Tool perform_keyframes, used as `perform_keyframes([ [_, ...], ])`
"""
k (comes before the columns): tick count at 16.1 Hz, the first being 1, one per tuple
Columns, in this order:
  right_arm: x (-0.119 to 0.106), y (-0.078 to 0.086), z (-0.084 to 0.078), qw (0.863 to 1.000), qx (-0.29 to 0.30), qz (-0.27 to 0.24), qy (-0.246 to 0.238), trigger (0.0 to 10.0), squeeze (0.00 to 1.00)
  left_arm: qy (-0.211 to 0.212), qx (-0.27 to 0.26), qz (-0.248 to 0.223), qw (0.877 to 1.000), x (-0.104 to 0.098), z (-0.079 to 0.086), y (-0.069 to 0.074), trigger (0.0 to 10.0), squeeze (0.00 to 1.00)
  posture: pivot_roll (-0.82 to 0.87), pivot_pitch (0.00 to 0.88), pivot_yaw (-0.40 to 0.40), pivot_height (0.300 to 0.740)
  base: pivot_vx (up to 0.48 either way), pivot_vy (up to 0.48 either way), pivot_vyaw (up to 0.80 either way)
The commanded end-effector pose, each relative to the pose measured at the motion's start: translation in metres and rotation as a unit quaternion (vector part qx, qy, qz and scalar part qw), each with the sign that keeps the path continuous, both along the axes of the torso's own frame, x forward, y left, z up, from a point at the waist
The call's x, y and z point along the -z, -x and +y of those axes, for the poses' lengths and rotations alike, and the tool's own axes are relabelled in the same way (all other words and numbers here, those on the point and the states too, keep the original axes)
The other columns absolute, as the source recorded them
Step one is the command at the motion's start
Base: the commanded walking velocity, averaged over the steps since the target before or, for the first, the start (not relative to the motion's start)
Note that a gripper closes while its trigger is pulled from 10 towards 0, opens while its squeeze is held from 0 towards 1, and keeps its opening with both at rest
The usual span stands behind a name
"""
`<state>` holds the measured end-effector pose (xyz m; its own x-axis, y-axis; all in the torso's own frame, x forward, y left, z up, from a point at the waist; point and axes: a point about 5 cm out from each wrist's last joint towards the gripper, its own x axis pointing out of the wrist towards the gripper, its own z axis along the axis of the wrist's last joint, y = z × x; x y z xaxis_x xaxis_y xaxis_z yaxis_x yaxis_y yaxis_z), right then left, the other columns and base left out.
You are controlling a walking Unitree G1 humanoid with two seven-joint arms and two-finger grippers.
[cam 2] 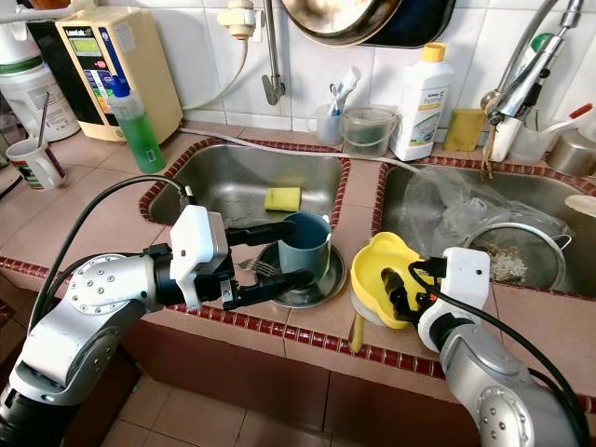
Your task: Kitchen organization
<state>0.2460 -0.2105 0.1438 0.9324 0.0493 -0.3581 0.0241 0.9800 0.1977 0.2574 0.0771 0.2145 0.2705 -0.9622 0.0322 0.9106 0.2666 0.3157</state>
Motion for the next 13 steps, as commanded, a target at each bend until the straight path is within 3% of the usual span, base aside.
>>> perform_keyframes([
  [1, -0.0006, -0.0008, -0.0021, 1.000, 0.009, 0.005, -0.008, 0.0, 0.00, -0.003, -0.001, -0.011, 1.000, -0.0037, 0.0004, 0.0016, 10.0, 0.00, -0.17, 0.000, 0.056, 0.740, 0.000, 0.000, 0.00],
  [13, 0.0036, -0.0082, -0.0078, 0.999, 0.045, -0.006, -0.025, 0.0, 0.00, -0.006, -0.017, -0.021, 1.000, -0.0079, 0.0055, -0.0056, 10.0, 0.00, -0.15, 0.000, 0.068, 0.740, 0.000, 0.000, 0.00],
])
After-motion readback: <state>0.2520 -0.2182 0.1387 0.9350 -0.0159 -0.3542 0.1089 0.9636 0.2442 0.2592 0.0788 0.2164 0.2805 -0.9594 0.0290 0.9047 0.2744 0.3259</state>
